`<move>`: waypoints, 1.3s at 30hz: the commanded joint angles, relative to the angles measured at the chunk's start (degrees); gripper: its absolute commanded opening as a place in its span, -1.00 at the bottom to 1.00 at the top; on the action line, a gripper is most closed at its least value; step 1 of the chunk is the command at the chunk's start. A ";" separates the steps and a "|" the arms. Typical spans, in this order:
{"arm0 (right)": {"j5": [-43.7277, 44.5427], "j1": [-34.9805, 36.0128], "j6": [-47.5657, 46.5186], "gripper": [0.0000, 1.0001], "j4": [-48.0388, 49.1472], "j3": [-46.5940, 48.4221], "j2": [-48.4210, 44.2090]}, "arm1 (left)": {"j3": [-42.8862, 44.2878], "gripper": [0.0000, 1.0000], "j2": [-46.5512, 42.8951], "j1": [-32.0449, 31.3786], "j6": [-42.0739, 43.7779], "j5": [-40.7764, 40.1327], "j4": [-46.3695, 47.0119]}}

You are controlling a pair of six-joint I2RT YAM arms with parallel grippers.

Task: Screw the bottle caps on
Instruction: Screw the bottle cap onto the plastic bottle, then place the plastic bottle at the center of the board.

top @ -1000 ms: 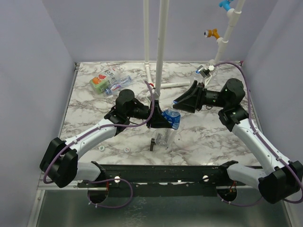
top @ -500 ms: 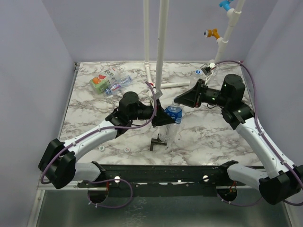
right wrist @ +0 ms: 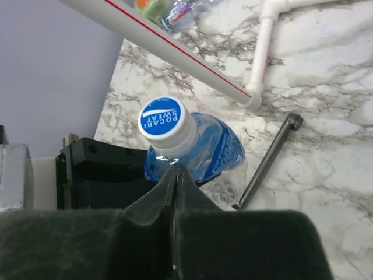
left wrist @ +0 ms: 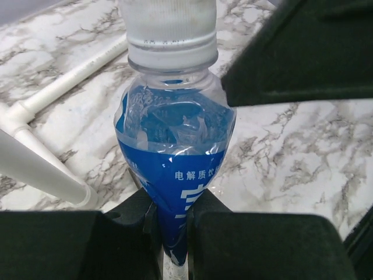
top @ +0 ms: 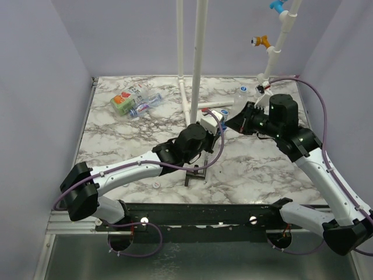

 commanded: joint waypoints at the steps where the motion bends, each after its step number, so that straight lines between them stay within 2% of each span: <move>1: 9.88 0.98 0.28 -0.77 -6.37 1.81 -1.48 | 3.00 -1.00 1.53 -1.17 4.56 -7.14 1.01; 5: 12.65 0.98 -1.57 0.19 -7.70 3.81 -4.08 | 0.44 -1.00 -0.94 1.52 6.56 4.03 -0.99; 6: 12.54 0.95 -2.10 0.35 -8.14 4.33 -4.27 | -0.71 -1.00 -1.87 2.04 8.05 7.73 -1.11; 8: 10.08 0.97 -3.41 0.47 -8.99 5.60 -4.00 | -2.63 -1.00 -3.91 2.24 12.66 11.15 -1.06; 13: 1.40 0.94 -5.18 0.40 -9.80 7.49 -1.97 | -6.05 -1.00 -6.98 2.70 19.58 17.63 -0.48; 17: -0.89 1.07 -6.45 0.27 -11.36 8.63 -0.53 | -9.12 -1.00 -8.33 2.97 21.24 21.84 3.63; 27: 0.57 3.58 -9.12 0.28 -17.23 10.97 1.62 | -10.96 -1.00 -7.27 4.70 20.67 24.41 6.70; 32: 5.07 8.43 -8.36 0.29 -17.74 11.04 3.17 | -11.32 -1.00 -7.31 5.32 20.29 25.50 6.72; 39: 9.81 11.42 -7.75 0.23 -18.46 12.19 5.77 | -11.84 -1.00 -7.81 5.43 19.98 25.77 7.13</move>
